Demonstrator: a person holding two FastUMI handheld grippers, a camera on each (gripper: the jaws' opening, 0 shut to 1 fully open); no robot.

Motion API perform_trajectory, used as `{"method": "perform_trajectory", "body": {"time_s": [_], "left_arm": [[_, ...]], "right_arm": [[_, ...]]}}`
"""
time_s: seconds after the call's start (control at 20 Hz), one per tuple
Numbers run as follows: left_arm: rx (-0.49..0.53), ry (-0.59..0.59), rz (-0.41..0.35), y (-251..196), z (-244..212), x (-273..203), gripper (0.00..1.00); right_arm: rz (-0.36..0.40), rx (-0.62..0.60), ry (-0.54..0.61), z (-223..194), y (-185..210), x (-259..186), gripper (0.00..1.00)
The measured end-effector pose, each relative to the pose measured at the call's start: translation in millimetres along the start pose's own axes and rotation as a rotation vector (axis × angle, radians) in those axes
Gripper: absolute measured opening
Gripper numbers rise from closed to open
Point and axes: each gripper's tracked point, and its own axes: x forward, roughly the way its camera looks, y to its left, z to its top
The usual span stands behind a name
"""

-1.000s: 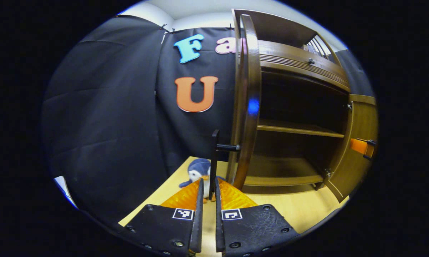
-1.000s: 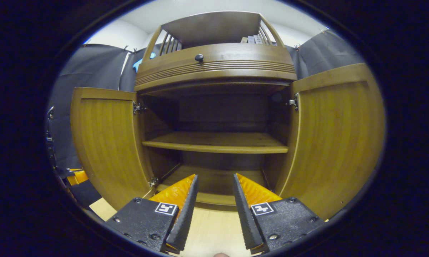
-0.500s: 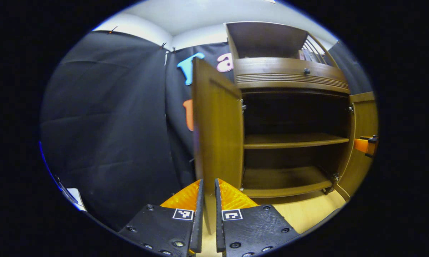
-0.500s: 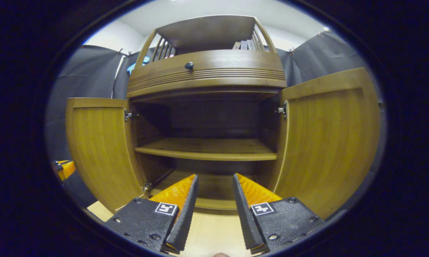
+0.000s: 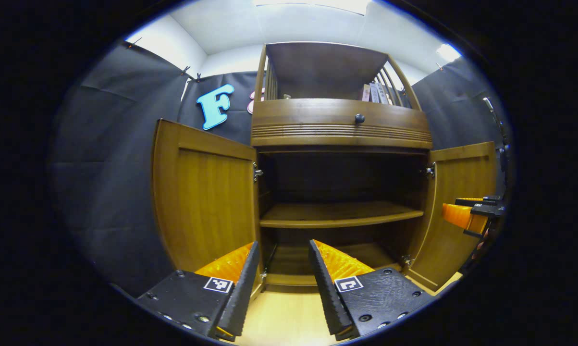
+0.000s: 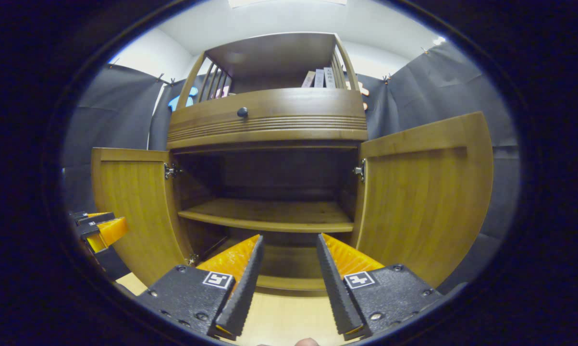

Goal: Open the right door of the double-door shoe cabinet with the right hand, and open the left door with the left hand.

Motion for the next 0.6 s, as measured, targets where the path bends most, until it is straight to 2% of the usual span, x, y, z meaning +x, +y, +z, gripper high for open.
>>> {"method": "perform_trajectory", "body": {"time_s": [0.05,0.1,0.2,0.25,0.35,0.4,0.45,0.5,0.6], "left_arm": [[-0.009,-0.009,-0.012,-6.7,3.8,1.3,0.67],[-0.016,-0.017,-0.024,-11.7,7.4,1.3,0.62],[-0.029,-0.031,-0.043,-21.8,14.4,1.5,0.9],[-0.037,-0.035,-0.052,-28.5,18.2,2.9,0.77],[-0.05,-0.04,-0.063,-39.6,23.6,3.9,1.0],[-0.055,-0.041,-0.067,-42.9,24.3,3.1,0.95],[-0.055,-0.041,-0.067,-45.4,24.2,3.3,1.0],[-0.055,-0.039,-0.065,-47.8,24.0,2.5,0.84],[-0.059,-0.025,-0.072,-54.9,20.4,1.4,0.84]], "right_arm": [[0.0,-0.001,-0.01,4.9,-1.3,-2.6,0.76],[0.0,-0.003,-0.018,7.9,-3.2,-5.1,0.78],[-0.007,-0.011,-0.028,12.5,-8.2,-6.6,0.86],[-0.009,-0.012,-0.03,15.0,-11.5,-7.7,0.86],[-0.01,-0.009,-0.034,18.4,-14.0,-12.5,0.86],[-0.014,-0.007,-0.037,19.5,-16.3,-14.8,0.86],[-0.017,-0.006,-0.04,20.7,-18.6,-16.1,0.86],[-0.022,-0.005,-0.04,21.3,-20.5,-18.1,0.86],[-0.026,-0.003,-0.036,20.8,-23.5,-20.3,0.86]]}}
